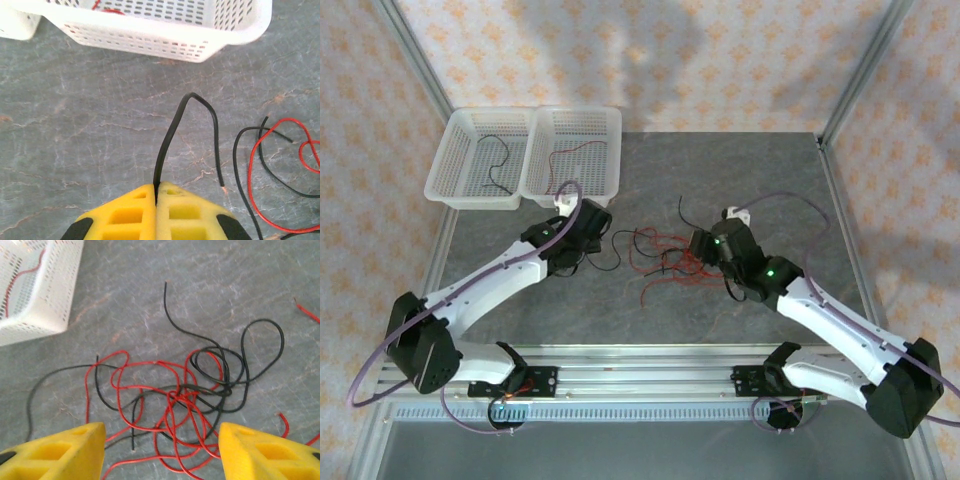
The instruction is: Untangle the cables
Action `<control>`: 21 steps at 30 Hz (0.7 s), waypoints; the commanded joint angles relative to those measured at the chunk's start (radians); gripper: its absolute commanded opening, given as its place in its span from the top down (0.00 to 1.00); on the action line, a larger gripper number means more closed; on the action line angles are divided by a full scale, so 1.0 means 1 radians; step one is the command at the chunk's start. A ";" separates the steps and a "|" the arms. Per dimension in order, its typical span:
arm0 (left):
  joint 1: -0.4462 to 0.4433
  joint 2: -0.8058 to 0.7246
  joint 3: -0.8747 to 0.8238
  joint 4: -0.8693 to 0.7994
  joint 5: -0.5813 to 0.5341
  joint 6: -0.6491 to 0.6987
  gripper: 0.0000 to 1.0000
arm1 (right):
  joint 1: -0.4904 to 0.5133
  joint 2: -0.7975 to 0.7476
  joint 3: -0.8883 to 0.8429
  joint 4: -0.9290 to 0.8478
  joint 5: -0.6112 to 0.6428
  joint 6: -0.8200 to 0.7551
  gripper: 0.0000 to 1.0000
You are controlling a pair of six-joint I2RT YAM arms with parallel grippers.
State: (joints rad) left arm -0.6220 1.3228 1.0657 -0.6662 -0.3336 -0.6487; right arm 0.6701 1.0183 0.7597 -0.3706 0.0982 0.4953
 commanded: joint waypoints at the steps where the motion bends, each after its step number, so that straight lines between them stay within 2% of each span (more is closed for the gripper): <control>1: -0.002 -0.037 0.046 -0.106 -0.060 0.010 1.00 | -0.009 0.002 -0.033 0.037 -0.016 0.030 0.39; 11: -0.003 -0.046 0.260 -0.219 -0.124 0.047 1.00 | -0.010 0.040 -0.102 0.109 -0.029 0.042 0.39; 21: -0.002 0.066 0.590 -0.321 -0.228 0.144 1.00 | -0.010 0.143 -0.166 0.200 -0.084 0.066 0.39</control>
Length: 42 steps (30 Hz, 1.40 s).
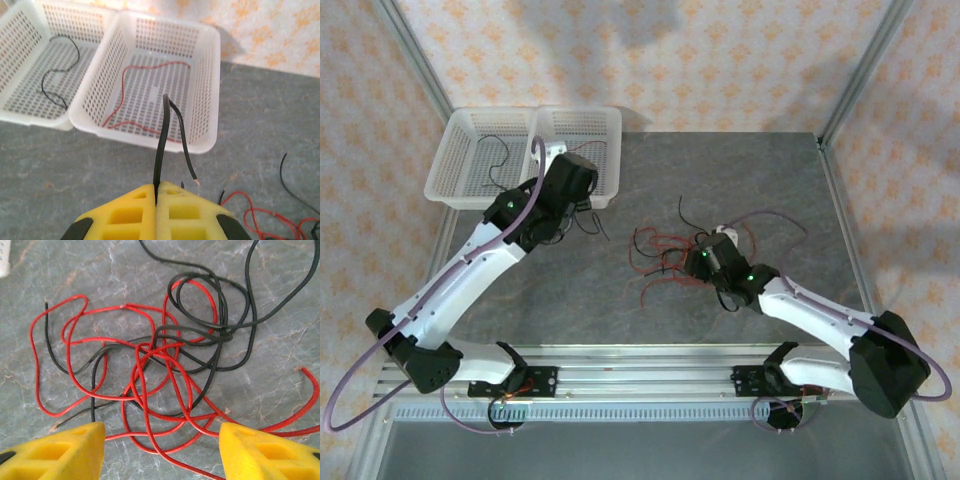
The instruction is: Untangle the cables
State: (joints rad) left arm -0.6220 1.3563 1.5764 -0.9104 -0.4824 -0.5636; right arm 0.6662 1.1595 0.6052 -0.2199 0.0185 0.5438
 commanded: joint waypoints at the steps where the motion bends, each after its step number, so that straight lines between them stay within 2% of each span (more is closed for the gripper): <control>1: -0.002 0.048 0.114 -0.090 -0.096 0.067 1.00 | -0.007 0.002 -0.014 0.053 -0.005 0.018 0.39; 5: 0.000 0.120 0.282 -0.139 -0.168 0.102 1.00 | -0.006 -0.004 -0.026 0.055 -0.005 0.018 0.39; 10: 0.028 0.195 0.424 -0.127 -0.186 0.161 1.00 | -0.007 -0.016 -0.044 0.056 -0.018 0.019 0.39; 16: 0.150 0.304 0.579 -0.115 -0.189 0.226 1.00 | -0.007 -0.060 -0.081 0.057 -0.025 0.027 0.39; 24: 0.309 0.392 0.696 0.031 -0.173 0.304 1.00 | -0.007 -0.056 -0.078 0.052 -0.056 0.013 0.39; 27: 0.358 0.396 0.686 0.107 -0.192 0.332 1.00 | -0.007 -0.036 -0.063 0.053 -0.075 0.006 0.39; 32: 0.444 0.366 0.574 0.287 -0.202 0.364 1.00 | -0.007 0.011 -0.032 0.054 -0.091 0.003 0.39; 42: 0.624 0.436 0.531 0.403 -0.237 0.398 1.00 | -0.007 0.100 0.028 0.059 -0.101 0.002 0.39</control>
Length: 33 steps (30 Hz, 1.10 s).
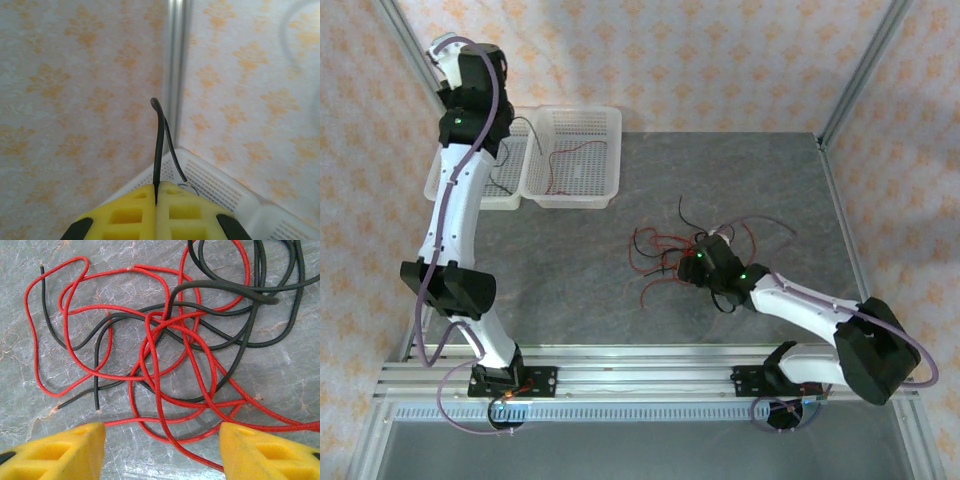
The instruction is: Untangle the cables
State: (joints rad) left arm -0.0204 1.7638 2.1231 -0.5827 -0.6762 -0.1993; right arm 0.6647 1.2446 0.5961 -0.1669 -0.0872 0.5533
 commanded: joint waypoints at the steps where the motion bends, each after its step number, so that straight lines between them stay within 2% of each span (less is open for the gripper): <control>1: 0.036 0.039 -0.015 0.086 -0.043 0.038 1.00 | -0.005 0.022 0.039 0.006 0.005 -0.009 0.39; 6: 0.093 0.086 -0.029 0.105 -0.025 0.032 1.00 | -0.004 0.055 0.048 0.013 -0.001 -0.005 0.39; 10: 0.125 0.104 -0.120 0.137 0.038 -0.002 1.00 | -0.005 0.080 0.051 0.030 -0.017 0.001 0.39; 19: 0.146 0.152 -0.405 0.214 0.116 -0.119 1.00 | -0.004 0.109 0.056 0.045 -0.048 0.004 0.40; 27: 0.150 0.205 -0.524 0.224 0.165 -0.197 1.00 | -0.004 0.083 0.039 0.030 -0.043 0.001 0.39; 33: 0.151 0.211 -0.546 0.192 0.182 -0.219 0.62 | -0.004 0.064 0.030 0.028 -0.046 0.004 0.39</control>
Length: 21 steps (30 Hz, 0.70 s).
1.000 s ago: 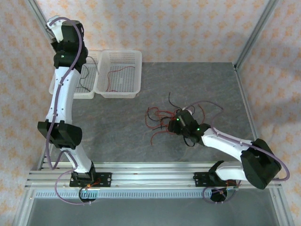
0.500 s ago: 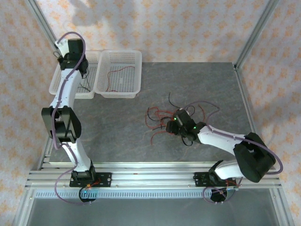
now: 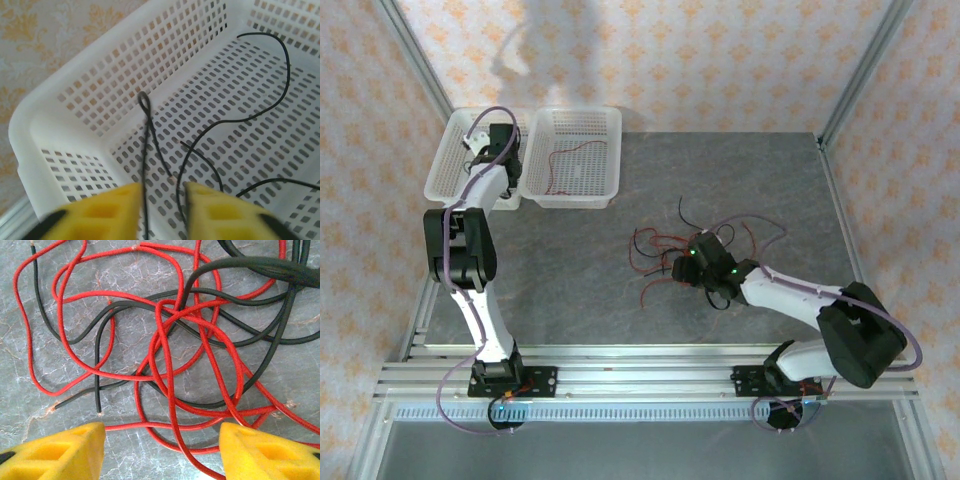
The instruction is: Untangle the cables
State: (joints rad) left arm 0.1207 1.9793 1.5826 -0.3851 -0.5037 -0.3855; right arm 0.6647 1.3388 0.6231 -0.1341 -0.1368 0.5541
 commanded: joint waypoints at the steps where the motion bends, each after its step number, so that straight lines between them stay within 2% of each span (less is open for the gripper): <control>1: 0.010 -0.009 -0.005 -0.013 0.021 -0.033 0.57 | -0.004 -0.032 0.003 -0.005 0.003 0.003 0.38; 7: 0.008 -0.027 0.059 -0.102 0.088 -0.016 0.39 | -0.004 -0.026 0.028 -0.058 0.036 0.016 0.38; 12: -0.005 -0.053 0.136 -0.189 0.178 -0.001 0.34 | -0.004 -0.024 0.071 -0.153 0.115 0.026 0.37; 18: -0.080 -0.109 0.210 -0.256 0.222 0.050 0.33 | -0.012 -0.024 0.129 -0.285 0.268 0.018 0.36; 21: -0.118 -0.141 0.206 -0.267 0.244 0.056 0.33 | -0.035 -0.015 0.146 -0.309 0.299 -0.007 0.36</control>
State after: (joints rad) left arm 0.0372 1.9018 1.7592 -0.5903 -0.2955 -0.3607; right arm 0.6498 1.3281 0.7387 -0.3584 0.0574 0.5625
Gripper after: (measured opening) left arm 0.667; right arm 0.639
